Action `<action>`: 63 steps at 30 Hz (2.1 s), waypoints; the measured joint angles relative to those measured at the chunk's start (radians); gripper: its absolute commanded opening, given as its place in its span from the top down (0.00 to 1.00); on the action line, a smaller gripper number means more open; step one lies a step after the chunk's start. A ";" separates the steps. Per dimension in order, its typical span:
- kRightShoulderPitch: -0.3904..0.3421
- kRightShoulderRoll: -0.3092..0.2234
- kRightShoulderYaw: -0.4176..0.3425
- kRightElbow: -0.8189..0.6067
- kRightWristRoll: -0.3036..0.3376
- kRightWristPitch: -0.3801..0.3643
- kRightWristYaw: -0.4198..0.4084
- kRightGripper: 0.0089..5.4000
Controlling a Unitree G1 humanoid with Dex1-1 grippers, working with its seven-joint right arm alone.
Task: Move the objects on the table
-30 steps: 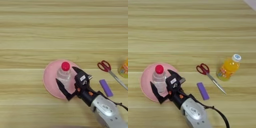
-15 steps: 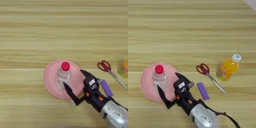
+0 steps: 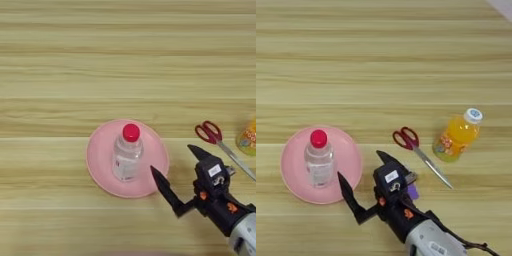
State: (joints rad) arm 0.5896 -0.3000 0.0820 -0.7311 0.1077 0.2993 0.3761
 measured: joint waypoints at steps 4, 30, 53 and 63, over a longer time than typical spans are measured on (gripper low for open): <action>-0.011 0.002 -0.022 0.001 -0.001 0.000 -0.007 0.00; -0.207 -0.064 -0.276 0.191 0.042 0.164 0.000 0.00; -0.157 -0.052 -0.197 0.286 -0.048 0.163 0.002 0.00; -0.173 -0.046 -0.176 0.349 -0.071 0.145 0.002 0.00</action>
State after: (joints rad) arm 0.4166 -0.3459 -0.0943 -0.3819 0.0365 0.4441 0.3778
